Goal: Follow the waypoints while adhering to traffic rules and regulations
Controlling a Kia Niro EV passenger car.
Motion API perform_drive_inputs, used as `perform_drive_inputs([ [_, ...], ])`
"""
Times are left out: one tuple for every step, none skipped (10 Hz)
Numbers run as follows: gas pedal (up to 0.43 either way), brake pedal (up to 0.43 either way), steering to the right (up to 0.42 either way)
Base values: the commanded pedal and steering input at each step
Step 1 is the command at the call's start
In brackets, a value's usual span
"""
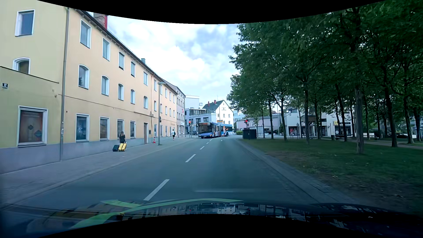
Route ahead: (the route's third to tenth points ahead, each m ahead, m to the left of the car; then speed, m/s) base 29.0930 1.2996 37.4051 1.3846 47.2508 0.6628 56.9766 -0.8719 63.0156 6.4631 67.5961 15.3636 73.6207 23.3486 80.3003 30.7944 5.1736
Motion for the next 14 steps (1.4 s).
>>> perform_drive_inputs([
  [0.000, 0.000, 0.028],
  [0.000, 0.000, 0.032],
  [0.000, 0.000, 0.032],
  [0.000, 0.000, 0.025],
  [0.000, 0.000, 0.024],
  [0.000, 0.000, 0.024],
  [0.000, 0.000, 0.021],
  [0.000, 0.000, 0.016],
  [0.000, 0.000, 0.014],
  [0.000, 0.000, 0.014],
  [0.000, 0.000, 0.013],
  [0.000, 0.000, 0.009],
  [0.000, 0.000, 0.000],
  [0.000, 0.000, -0.014],
])
